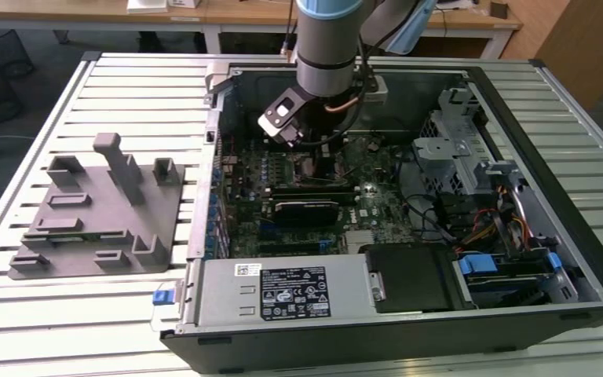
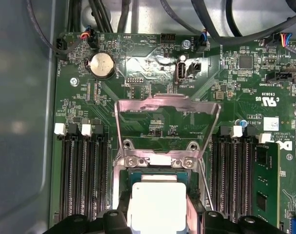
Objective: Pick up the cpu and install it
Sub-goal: 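Place the cpu into insertion slot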
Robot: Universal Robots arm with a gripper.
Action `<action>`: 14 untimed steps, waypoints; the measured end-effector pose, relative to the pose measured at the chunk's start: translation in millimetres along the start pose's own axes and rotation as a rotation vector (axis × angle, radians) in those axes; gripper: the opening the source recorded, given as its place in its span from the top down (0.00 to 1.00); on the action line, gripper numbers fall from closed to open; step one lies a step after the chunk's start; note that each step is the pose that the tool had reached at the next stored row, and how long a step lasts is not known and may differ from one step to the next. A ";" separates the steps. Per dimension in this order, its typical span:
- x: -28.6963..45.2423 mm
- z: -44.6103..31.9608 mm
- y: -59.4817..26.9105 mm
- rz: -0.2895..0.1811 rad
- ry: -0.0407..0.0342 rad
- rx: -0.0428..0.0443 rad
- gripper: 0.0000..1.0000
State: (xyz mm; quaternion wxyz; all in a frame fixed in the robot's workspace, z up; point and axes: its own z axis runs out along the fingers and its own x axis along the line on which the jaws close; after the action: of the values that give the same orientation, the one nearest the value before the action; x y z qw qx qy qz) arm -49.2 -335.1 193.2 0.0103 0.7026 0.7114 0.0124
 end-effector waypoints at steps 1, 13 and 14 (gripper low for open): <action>0.0 0.2 -0.1 0.000 0.0001 0.0002 0.47; 0.3 1.5 0.0 0.000 0.0020 -0.0011 0.46; 0.2 1.3 -0.1 0.000 0.0014 -0.0007 0.46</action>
State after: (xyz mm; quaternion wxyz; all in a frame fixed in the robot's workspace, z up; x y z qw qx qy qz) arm -49.2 -334.8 191.9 0.0101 0.7026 0.7114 0.0131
